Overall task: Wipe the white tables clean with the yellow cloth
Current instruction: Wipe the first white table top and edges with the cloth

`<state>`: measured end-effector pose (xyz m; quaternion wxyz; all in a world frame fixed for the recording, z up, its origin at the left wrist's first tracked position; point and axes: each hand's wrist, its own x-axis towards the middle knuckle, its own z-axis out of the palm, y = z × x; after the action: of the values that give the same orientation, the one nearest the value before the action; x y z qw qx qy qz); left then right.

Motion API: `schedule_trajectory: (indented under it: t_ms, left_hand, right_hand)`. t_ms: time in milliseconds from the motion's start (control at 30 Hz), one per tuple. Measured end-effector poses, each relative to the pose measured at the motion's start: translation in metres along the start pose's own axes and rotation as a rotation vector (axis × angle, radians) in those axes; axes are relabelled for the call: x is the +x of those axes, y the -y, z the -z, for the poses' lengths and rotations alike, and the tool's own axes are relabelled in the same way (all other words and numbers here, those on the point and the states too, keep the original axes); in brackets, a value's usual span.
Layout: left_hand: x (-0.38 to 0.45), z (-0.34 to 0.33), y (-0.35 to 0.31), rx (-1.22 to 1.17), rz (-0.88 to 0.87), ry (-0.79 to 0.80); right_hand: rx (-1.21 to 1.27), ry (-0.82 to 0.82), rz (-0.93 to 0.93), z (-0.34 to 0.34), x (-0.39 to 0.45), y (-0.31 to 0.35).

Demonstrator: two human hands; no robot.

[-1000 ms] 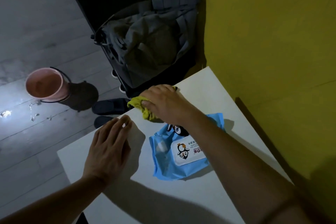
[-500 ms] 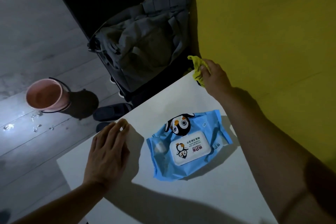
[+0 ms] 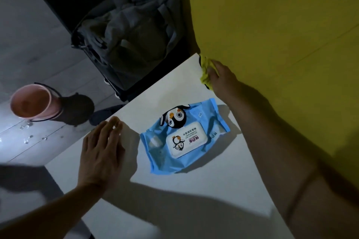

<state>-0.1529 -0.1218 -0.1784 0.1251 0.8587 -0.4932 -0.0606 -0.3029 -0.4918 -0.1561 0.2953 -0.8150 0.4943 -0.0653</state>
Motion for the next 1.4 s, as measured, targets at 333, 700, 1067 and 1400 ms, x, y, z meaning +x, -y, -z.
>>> schedule_trajectory:
  t_ms: [333,700,1067,1400]
  left_hand:
    - [0.003,-0.009,0.001,0.051,-0.075,-0.088]
    - [-0.093,0.017,-0.109,-0.127,-0.509,-0.072]
    - [-0.061,-0.053,-0.211,-0.028,-0.665,0.308]
    - [-0.062,-0.057,-0.211,0.018,-0.663,0.309]
  right_hand:
    - [-0.009,-0.113,-0.035,0.025,-0.078,-0.067]
    - [-0.026,-0.134,-0.080,0.040,-0.125,-0.091]
    - [-0.053,-0.237,-0.096,0.043,-0.146,-0.108]
    - [-0.193,-0.393,-0.395,0.066,-0.241,-0.179]
